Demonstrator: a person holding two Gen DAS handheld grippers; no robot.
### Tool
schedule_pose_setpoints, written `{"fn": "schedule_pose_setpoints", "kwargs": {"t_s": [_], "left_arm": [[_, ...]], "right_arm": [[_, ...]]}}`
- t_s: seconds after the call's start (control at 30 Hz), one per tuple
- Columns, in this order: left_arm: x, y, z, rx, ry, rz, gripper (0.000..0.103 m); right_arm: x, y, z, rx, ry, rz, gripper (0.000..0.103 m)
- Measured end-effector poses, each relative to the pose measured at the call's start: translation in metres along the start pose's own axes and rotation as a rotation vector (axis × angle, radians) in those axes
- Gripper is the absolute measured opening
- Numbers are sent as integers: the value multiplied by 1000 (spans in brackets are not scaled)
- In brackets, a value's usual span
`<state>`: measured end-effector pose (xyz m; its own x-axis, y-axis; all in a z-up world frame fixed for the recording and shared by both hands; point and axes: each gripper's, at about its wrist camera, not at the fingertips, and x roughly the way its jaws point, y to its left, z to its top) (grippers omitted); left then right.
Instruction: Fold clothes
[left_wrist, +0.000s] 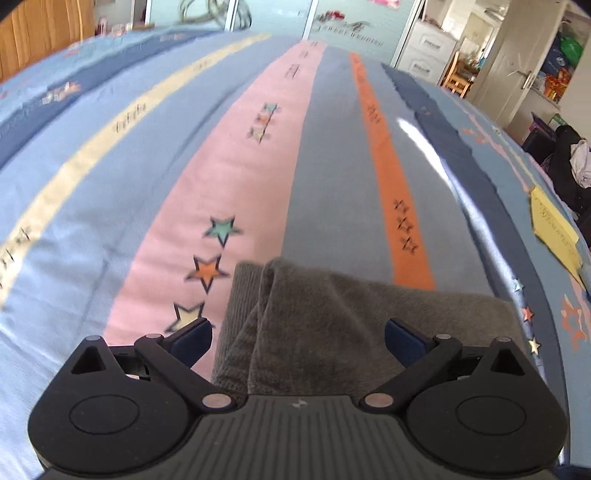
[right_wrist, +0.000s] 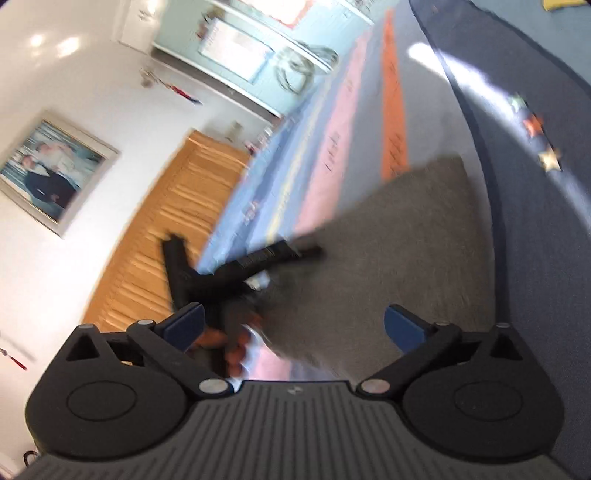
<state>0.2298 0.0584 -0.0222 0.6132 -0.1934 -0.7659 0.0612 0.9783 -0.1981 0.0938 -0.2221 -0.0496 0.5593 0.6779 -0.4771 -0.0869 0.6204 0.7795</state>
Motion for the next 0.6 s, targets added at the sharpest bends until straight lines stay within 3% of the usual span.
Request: {"fn": "schedule_pose_setpoints", "kwargs": {"t_s": [0.1,0.2,0.27,0.3,0.37,0.5,0.6], "left_arm": [[-34,-10,-4,54,-24,45,101],[-63,-24,-16,139,3,163,102],[-77,-31,-26,148,51,262,102],[-83,-32,-31,142,80,276,102],[-93,-33,-39,121,142,238,102],[-108,-36,-50,102,228,176,102],[-114,-34,-55,99,240,176,102]], "right_arm": [[-4,2,-3,-35,-35,-12,103],[-27,40,6,-187,-159,-126,103],[-31,75,12,-324,-214,-362,103],[-29,90,16,-372,-222,-470,103],[-22,109,28,-412,-176,-611,103],[-7,120,40,-380,-27,-649,103],[-5,124,31,-385,12,-677,103]]}}
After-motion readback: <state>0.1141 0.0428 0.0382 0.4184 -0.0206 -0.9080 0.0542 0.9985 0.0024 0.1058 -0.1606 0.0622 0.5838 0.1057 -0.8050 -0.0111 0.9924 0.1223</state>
